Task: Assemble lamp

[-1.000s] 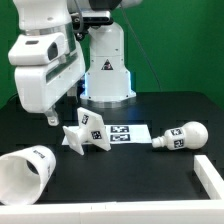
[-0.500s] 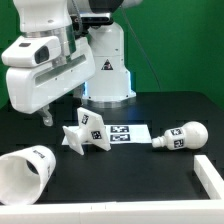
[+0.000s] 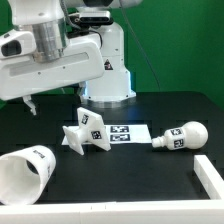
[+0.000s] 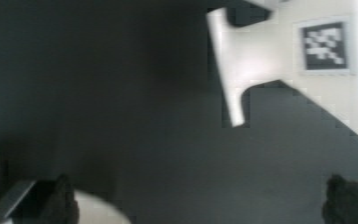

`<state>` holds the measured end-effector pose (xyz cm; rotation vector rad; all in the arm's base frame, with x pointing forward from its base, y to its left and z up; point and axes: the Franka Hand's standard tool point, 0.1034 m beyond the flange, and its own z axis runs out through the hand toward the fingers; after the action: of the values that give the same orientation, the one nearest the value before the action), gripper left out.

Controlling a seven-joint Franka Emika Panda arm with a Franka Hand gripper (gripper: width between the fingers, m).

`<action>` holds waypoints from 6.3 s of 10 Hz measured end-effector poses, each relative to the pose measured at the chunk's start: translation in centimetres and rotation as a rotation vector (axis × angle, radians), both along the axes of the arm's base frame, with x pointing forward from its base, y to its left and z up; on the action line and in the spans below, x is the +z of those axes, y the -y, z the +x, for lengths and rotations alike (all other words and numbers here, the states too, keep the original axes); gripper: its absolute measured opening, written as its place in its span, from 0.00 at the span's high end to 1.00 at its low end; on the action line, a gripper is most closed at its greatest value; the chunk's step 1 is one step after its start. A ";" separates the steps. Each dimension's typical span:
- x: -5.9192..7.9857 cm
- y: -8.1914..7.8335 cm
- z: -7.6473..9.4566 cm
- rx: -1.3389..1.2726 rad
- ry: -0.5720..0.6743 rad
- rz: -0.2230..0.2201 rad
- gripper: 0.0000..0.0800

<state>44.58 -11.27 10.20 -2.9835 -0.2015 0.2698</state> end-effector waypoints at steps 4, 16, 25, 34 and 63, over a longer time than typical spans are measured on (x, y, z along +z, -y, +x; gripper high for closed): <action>0.0 -0.6 0.3 -0.240 -0.024 -0.020 0.13; -1.8 1.0 -1.5 -0.869 -0.596 0.293 0.13; -4.7 -0.7 -3.5 -0.797 -0.954 0.479 0.13; -6.0 -1.7 -3.3 -0.772 -0.974 0.471 0.13; 1.4 -6.2 3.6 -0.711 -0.574 0.288 0.34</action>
Offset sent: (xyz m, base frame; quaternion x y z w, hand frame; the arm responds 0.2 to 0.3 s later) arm 0.0000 0.0000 0.0000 0.0000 0.0000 0.1938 0.9810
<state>48.21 -5.05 11.57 -2.3659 0.7813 0.8725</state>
